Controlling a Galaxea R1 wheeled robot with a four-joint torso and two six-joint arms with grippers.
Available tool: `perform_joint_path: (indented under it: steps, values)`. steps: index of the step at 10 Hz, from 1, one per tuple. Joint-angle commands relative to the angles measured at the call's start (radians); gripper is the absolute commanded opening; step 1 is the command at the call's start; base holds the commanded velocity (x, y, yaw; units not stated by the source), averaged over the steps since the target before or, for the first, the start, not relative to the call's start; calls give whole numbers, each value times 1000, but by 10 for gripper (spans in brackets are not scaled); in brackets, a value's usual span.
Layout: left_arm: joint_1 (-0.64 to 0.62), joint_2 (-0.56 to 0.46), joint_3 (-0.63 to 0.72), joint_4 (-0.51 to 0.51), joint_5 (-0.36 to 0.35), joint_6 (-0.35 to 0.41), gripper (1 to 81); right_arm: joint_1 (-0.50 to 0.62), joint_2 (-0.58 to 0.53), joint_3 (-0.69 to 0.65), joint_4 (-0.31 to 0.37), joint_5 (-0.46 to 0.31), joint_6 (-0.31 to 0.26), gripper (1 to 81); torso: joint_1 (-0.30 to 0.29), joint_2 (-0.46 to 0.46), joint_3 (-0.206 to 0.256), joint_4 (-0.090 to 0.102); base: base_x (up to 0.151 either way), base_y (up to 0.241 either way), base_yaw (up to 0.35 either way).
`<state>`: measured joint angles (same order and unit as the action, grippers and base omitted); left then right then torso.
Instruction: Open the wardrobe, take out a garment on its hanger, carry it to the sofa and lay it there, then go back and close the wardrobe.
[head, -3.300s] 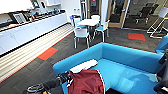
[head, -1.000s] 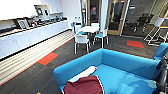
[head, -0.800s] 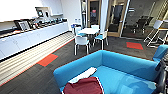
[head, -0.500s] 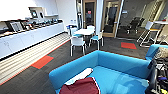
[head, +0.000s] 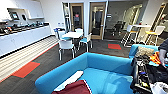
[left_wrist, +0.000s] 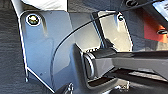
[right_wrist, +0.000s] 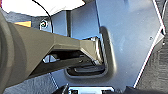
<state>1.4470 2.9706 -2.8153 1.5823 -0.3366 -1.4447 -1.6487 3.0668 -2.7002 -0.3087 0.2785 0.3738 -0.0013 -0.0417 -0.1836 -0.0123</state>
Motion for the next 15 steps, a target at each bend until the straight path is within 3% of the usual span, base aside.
perform_joint_path:
  steps: [1,3,4,6,9,15]
  values:
    - [-20,-5,-6,13,37,1,811,19,9,4,-6,-47,-3,811,1,0,0,1,0,0,0]
    - [-20,4,-7,11,45,-2,811,20,9,1,-6,-47,-4,811,1,0,84,-3,0,0,0]
    - [-20,13,-6,10,93,-5,811,22,9,-1,-6,-47,-4,811,1,0,101,-3,0,0,0]
    - [-20,38,-6,2,205,-11,811,22,9,-1,-6,-47,-4,811,1,0,64,-3,0,0,0]
    - [-20,41,-6,2,205,-8,811,19,11,-1,-6,-48,-4,811,1,-1,92,-3,0,0,0]
    - [-20,45,-4,4,205,-6,811,22,14,-6,-6,-70,-3,811,1,-2,92,-3,-49,0,0]
